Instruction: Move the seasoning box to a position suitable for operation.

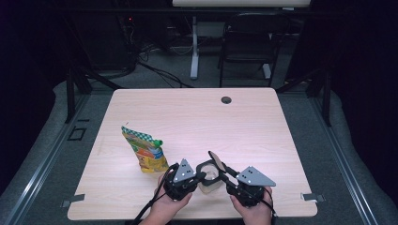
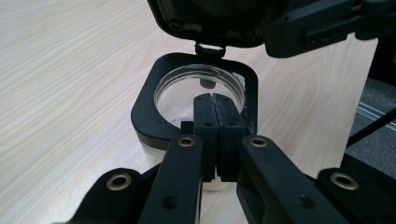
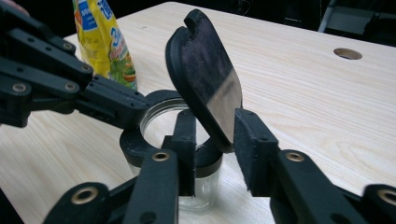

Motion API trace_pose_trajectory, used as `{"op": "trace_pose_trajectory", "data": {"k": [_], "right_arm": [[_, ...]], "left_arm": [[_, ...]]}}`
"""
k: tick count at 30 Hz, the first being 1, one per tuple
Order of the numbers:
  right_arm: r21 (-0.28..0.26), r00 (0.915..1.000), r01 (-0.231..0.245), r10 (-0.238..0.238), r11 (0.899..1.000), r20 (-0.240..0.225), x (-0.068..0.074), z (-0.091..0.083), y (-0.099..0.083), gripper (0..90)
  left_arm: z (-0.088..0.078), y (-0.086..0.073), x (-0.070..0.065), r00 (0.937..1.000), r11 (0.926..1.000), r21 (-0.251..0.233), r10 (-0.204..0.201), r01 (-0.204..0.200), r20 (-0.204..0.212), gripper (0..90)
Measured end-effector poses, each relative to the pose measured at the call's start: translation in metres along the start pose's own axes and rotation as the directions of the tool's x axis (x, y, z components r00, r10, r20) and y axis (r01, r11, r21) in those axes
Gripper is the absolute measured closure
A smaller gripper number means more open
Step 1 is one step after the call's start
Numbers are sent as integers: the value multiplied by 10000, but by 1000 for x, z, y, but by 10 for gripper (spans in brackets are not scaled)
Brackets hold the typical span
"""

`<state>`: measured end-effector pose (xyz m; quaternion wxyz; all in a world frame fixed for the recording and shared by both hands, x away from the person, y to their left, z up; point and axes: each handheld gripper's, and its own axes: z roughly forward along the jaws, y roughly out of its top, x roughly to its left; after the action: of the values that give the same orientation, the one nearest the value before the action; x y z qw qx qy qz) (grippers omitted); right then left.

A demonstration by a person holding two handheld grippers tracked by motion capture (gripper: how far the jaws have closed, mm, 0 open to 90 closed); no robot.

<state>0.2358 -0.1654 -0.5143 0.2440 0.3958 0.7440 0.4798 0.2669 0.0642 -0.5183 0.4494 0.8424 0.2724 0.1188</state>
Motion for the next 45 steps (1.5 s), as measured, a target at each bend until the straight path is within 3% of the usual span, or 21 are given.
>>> {"op": "trace_pose_trajectory", "data": {"k": [14,24,29,39,45], "right_arm": [[-195,9970,-761,763,9969,99,-14,-2,1,816],[-200,9953,-965,966,9951,48,-19,-2,1,830],[-265,9935,-1141,1139,9931,-67,-22,-1,1,832],[-185,9855,-1681,1676,9856,-248,-31,2,2,837],[84,9882,-1513,1515,9884,-229,-32,5,7,841]], "left_arm": [[1,1,1,10000,10000,44,32,-32,38,894],[2,5,9,9996,9999,144,42,-38,-279,890],[4,3,10,9998,9999,11,-126,126,-138,890],[3,1,7,10000,10000,-18,78,-78,-12,897],[2,0,7,9999,10000,-46,4,-4,117,897]]}}
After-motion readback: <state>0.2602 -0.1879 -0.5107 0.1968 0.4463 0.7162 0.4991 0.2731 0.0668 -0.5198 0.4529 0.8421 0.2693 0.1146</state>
